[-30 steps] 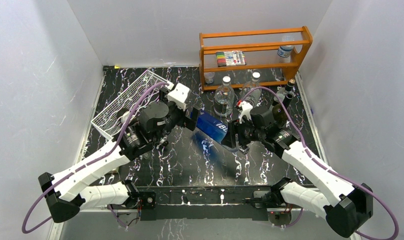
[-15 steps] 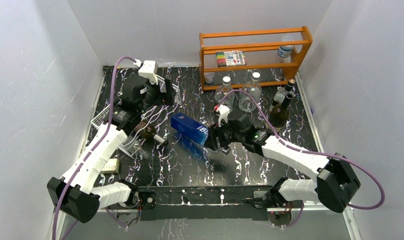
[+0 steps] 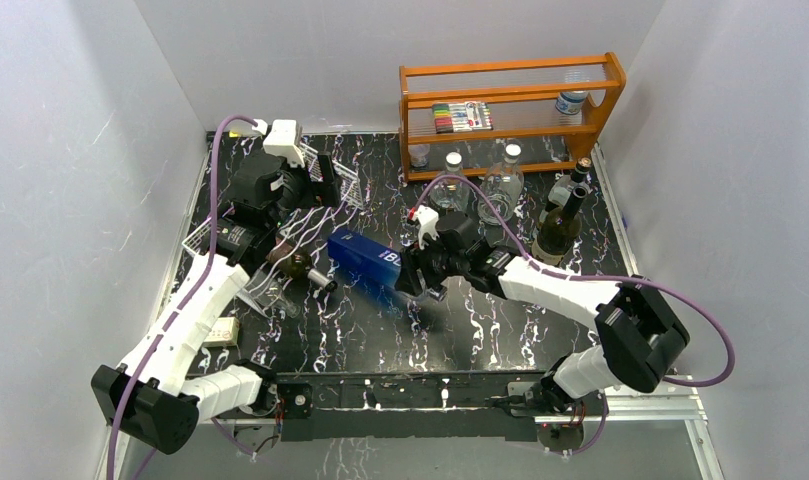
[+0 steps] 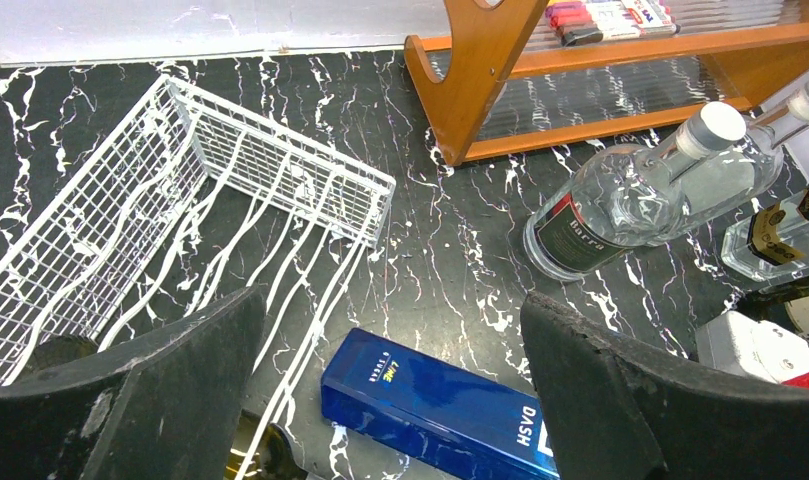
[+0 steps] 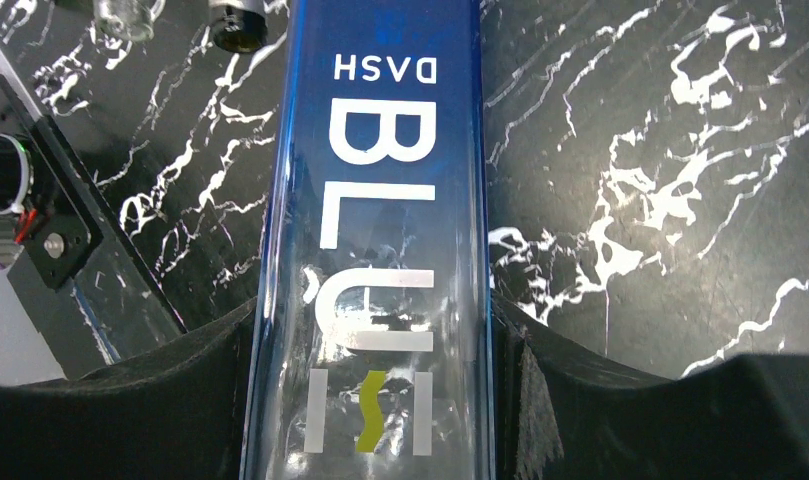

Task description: Put the wine bottle on the wine rack

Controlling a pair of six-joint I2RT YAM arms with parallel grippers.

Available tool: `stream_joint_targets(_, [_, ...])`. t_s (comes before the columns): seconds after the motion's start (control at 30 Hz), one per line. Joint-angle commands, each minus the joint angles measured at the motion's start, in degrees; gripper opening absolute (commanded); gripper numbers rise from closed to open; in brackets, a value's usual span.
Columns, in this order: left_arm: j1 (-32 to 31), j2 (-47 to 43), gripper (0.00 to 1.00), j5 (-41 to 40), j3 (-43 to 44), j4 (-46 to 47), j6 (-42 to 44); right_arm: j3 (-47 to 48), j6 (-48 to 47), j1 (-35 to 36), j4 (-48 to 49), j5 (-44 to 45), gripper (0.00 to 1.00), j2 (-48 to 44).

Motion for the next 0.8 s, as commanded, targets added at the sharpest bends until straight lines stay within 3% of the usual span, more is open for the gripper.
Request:
stream_joint_targets(0.0, [0.27, -1.82, 0.98, -0.64, 1.33, 0.43, 0.74, 5.9, 0.23, 0.41, 17.68, -3.76, 0.0, -1.28])
stream_joint_targets(0.37, [0.3, -1.52, 0.98, 0.98, 2.22, -0.43, 1.02, 9.19, 0.34, 0.57, 19.25, -5.62, 0.0, 2.84])
stream_joint_targets(0.77, [0.34, -2.28, 0.98, 1.54, 1.73, -0.64, 0.61, 11.14, 4.34, 2.14, 31.1, -5.21, 0.0, 10.16])
